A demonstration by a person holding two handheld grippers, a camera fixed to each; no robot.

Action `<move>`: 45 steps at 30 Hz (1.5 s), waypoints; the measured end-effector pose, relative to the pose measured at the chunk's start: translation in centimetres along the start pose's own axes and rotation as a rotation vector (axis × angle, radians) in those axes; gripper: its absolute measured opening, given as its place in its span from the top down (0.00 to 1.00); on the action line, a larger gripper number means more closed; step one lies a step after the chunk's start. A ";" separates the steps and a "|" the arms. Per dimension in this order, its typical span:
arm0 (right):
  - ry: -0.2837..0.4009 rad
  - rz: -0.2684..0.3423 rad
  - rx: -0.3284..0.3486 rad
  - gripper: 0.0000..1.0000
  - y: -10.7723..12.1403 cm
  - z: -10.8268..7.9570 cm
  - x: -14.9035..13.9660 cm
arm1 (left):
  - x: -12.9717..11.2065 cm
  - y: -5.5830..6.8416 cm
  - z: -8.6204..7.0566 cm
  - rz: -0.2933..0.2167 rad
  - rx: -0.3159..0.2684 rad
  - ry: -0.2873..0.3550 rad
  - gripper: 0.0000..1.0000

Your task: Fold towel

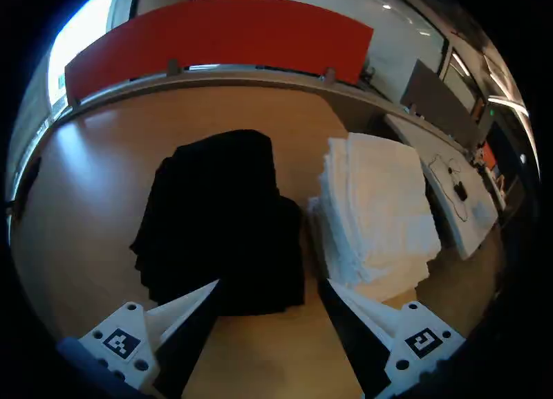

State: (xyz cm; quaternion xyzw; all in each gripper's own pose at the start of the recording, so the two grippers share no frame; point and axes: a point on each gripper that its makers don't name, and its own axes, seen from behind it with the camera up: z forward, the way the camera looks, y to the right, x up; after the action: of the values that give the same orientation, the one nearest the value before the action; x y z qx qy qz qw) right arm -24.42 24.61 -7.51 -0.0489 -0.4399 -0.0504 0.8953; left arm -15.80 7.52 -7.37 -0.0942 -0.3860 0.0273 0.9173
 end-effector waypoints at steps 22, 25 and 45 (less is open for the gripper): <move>0.269 -0.037 0.106 0.00 -7.5 -4.8 9.3 | 0.9 -0.9 -0.5 -0.021 0.016 0.049 0.04; 0.338 -0.039 0.125 0.00 -9.0 -5.8 11.2 | 1.3 -1.1 -0.5 -0.025 0.021 0.063 0.04; 0.592 -0.038 0.173 0.00 -14.4 -9.8 16.7 | 7.6 -3.0 -1.3 -0.071 0.084 0.306 0.03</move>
State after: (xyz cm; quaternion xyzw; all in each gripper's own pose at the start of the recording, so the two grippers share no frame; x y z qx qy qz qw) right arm -8.54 8.25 0.44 0.0527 -0.1635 -0.0416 0.9842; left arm -9.58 5.29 -2.34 -0.0453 -0.2434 -0.0036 0.9689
